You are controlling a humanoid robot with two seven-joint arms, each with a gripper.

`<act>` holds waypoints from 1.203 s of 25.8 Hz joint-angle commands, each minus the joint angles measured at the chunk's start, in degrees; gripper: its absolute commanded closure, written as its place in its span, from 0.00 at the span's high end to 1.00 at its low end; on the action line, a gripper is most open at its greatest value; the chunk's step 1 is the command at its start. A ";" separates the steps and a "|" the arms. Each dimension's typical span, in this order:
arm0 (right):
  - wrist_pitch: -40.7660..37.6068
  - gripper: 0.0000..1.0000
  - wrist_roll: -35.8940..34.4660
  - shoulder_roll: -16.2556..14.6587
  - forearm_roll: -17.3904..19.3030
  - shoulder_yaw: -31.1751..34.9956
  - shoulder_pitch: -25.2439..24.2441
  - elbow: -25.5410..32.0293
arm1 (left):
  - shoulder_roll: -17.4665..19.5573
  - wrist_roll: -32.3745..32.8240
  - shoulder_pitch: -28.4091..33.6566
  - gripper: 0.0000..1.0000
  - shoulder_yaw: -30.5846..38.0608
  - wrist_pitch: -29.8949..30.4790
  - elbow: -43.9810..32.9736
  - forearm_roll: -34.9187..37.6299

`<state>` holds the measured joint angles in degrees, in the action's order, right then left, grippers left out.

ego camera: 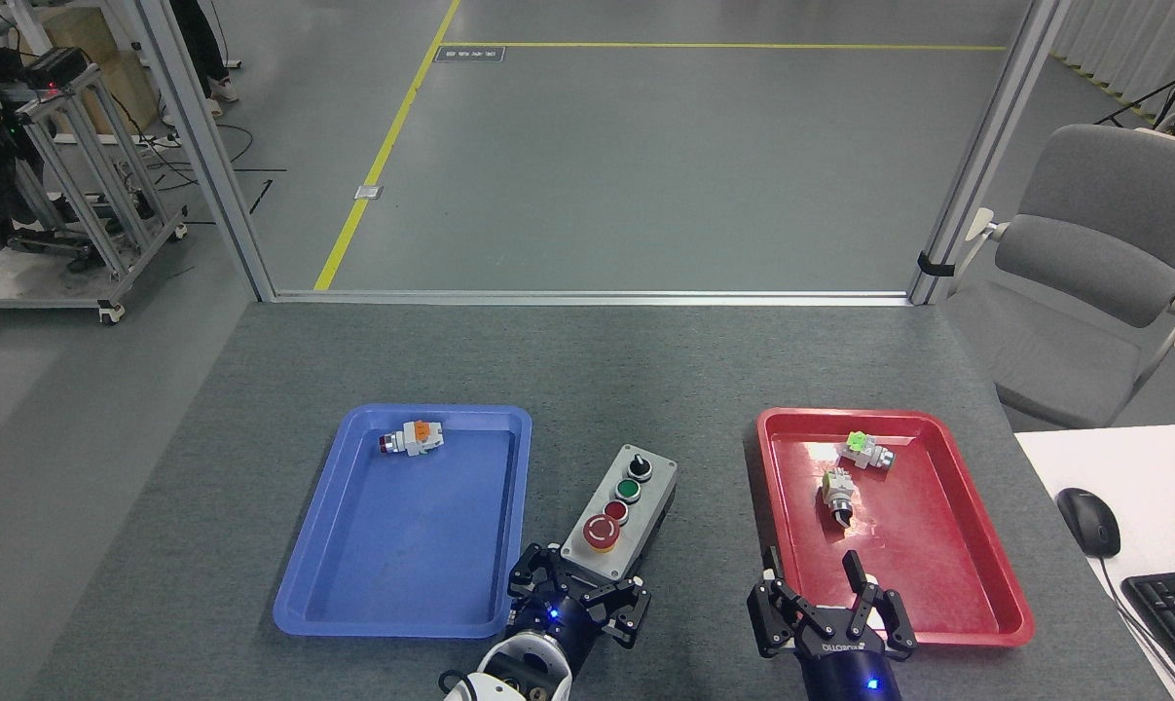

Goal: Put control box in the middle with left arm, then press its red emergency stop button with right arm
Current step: 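Drag the control box off the blue tray to the table between trays, then release the box and pull the left gripper back toward the blue tray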

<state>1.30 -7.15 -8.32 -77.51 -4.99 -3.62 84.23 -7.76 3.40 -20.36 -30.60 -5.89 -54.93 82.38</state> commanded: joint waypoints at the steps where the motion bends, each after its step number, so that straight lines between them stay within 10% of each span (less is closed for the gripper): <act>1: -0.24 0.92 0.03 0.33 -0.44 -0.02 -0.16 0.05 | -0.15 -0.06 -3.11 0.00 -2.63 -0.88 4.48 -0.29; 8: -0.07 0.89 -0.14 1.56 -2.99 -0.02 -0.16 0.05 | -0.23 0.91 -4.16 0.05 -4.30 -0.09 5.27 -0.64; 13: -0.07 0.86 -0.14 2.26 -3.78 -0.02 -0.25 0.05 | -0.15 1.35 -4.16 0.74 -6.05 -0.70 5.27 -0.73; 16: -0.07 0.86 -0.14 2.52 -4.49 -0.02 -0.25 0.05 | -0.15 1.17 -4.16 0.94 -6.85 -0.88 5.18 -0.73; 24: -0.07 0.86 -0.06 2.88 -7.48 -0.20 -0.25 -0.03 | 1.00 0.82 1.72 0.99 -6.58 0.70 -3.78 -0.73; 31: -0.07 0.77 -0.14 3.23 -7.65 -0.72 -0.25 -0.21 | 11.10 0.74 10.87 0.99 -2.36 2.99 -18.29 -2.13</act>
<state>1.27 -7.23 -5.23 -85.05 -5.50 -3.87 84.03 0.24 4.32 -13.00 -35.22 -3.58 -68.15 81.20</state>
